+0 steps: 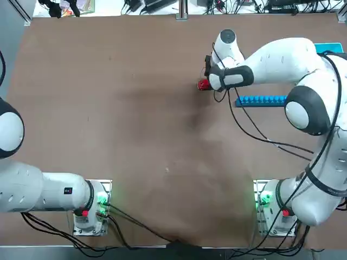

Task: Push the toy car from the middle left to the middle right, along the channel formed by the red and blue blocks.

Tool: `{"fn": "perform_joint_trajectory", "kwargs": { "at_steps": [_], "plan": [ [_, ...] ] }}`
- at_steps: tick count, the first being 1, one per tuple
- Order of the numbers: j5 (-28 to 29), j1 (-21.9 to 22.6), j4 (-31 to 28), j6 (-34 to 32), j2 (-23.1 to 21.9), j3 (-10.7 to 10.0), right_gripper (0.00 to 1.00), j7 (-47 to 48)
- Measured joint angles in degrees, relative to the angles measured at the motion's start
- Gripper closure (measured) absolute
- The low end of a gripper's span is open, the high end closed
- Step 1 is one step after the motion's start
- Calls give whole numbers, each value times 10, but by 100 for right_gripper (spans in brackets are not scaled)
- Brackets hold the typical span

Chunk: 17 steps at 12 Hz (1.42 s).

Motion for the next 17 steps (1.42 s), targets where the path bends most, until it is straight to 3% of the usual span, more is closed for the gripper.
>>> {"fn": "perform_joint_trajectory", "kwargs": {
  "at_steps": [14,17],
  "plan": [
    [0,11,12,0,8,0,49,13],
    [-2,14,13,-4,17,0,21,12]
  ]
}}
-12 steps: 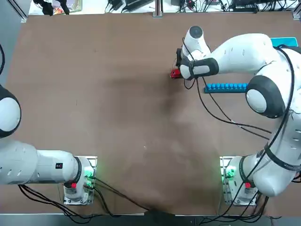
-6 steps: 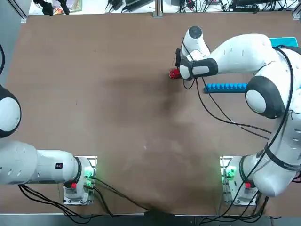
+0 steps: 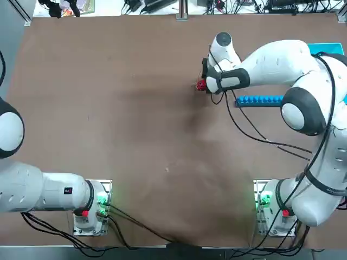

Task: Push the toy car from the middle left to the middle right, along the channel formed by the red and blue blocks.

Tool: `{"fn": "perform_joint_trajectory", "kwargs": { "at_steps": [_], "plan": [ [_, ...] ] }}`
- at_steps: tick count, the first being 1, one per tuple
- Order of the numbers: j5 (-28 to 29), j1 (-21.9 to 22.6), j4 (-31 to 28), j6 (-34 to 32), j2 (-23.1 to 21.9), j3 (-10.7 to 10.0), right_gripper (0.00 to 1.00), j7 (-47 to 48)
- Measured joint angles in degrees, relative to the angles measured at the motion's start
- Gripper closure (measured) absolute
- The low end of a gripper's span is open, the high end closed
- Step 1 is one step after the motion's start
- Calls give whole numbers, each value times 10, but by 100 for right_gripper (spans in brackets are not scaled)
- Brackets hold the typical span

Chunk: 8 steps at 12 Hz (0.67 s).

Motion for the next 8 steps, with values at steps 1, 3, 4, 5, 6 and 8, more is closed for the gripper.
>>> {"fn": "perform_joint_trajectory", "kwargs": {
  "at_steps": [1,3,4,5,6,8],
  "plan": [
    [-4,0,3,-9,1,0,9,0],
    [-13,0,25,-49,0,-3,0,0],
    [-17,0,42,-76,-2,-5,0,-1],
    [-18,-1,58,-103,-6,-7,0,-6],
    [-19,-3,70,-125,-15,-8,0,-15],
    [-19,-8,79,-157,-37,-9,0,-38]
  ]
}}
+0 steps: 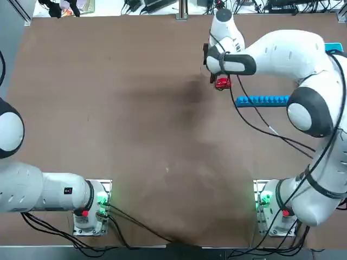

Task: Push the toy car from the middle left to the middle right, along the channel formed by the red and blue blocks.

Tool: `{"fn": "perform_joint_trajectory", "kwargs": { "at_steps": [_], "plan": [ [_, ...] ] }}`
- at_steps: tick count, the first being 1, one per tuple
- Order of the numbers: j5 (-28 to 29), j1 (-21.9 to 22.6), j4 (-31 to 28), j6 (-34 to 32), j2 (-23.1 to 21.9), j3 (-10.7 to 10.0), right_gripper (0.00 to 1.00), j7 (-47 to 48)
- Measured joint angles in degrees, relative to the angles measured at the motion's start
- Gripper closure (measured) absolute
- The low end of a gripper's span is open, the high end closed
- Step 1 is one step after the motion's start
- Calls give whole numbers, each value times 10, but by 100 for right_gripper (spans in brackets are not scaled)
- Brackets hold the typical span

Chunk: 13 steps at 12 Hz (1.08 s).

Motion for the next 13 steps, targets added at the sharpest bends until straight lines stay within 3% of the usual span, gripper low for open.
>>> {"fn": "perform_joint_trajectory", "kwargs": {
  "at_steps": [4,13],
  "plan": [
    [-1,-12,0,-41,-40,-1,0,-59],
    [-2,-84,13,-161,-125,-3,0,-324]
  ]
}}
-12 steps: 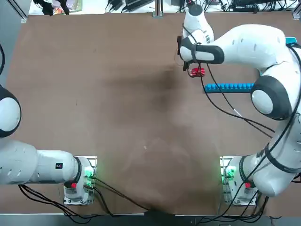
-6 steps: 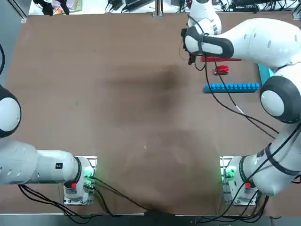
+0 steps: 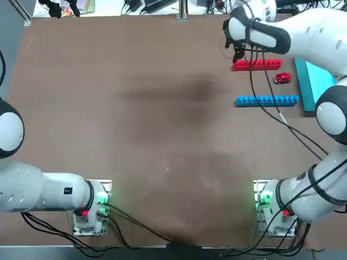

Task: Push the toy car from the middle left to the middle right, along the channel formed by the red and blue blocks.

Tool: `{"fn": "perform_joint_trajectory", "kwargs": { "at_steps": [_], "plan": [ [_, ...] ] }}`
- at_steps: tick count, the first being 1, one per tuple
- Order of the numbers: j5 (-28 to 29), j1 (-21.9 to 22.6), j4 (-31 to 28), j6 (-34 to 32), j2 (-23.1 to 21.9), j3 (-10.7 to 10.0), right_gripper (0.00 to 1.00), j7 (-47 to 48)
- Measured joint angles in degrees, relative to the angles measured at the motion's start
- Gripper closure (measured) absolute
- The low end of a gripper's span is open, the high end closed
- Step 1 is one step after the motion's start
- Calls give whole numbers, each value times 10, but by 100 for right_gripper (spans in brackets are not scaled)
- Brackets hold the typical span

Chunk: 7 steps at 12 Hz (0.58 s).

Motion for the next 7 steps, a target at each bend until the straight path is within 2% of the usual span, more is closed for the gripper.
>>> {"fn": "perform_joint_trajectory", "kwargs": {
  "at_steps": [4,7],
  "plan": [
    [0,-43,30,-75,-29,-1,0,-176],
    [0,-74,37,-106,-63,-2,0,-351]
  ]
}}
